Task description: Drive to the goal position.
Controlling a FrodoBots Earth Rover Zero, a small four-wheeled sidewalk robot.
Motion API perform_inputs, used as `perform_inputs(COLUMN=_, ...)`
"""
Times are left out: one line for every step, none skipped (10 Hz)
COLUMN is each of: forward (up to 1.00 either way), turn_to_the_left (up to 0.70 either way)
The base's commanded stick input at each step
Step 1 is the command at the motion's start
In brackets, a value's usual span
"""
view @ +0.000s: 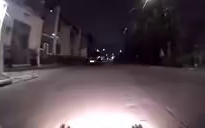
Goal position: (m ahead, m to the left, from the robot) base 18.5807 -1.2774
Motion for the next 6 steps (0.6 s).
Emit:
perform_inputs(forward=1.00, turn_to_the_left=-0.40)
perform_inputs(forward=1.00, turn_to_the_left=-0.40)
perform_inputs(forward=1.00, turn_to_the_left=-0.12)
perform_inputs(forward=1.00, turn_to_the_left=0.00)
perform_inputs(forward=1.00, turn_to_the_left=0.00)
perform_inputs(forward=1.00, turn_to_the_left=0.00)
